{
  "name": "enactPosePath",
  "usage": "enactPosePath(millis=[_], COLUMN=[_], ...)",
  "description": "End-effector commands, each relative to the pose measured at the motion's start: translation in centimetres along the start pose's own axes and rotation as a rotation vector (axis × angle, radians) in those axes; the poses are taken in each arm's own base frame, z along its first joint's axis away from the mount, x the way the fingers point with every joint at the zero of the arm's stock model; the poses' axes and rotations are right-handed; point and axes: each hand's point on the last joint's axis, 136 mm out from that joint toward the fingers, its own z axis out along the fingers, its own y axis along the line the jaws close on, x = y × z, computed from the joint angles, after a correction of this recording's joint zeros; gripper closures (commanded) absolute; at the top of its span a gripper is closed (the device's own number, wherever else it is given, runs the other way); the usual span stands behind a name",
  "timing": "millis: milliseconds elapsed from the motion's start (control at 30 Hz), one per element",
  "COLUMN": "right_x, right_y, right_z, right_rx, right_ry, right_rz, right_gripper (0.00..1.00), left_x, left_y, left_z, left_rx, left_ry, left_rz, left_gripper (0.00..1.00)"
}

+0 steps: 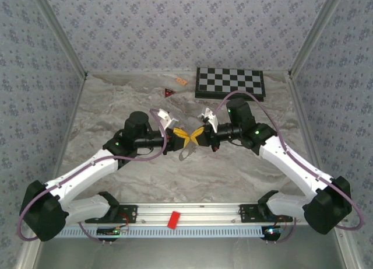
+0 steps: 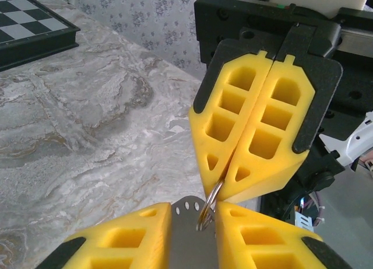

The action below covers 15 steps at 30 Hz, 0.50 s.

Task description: Put the keys on the keyring

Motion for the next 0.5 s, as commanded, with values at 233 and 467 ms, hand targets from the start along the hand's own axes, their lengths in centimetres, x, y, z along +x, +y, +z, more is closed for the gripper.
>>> enactPosePath(millis=[233,467], right_x=[-0.94,-1.06], right_y=[1.09,0.62], right_z=[0.03,-0.21], right_rx=[-0.045,-0.008], right_ry=[-0.007,-0.017], right_rz=[-0.033,-0.033], right_gripper=[1.00,0.84], left_x=[-1.36,-1.84], left_y=[-1.39,-1.35], left_z=[0.53,0.45], left_rx=[0.068,0.052], left_ry=[-0.005,-0.031], left_rz=[0.053,0.055], left_gripper=[0.93,1.00])
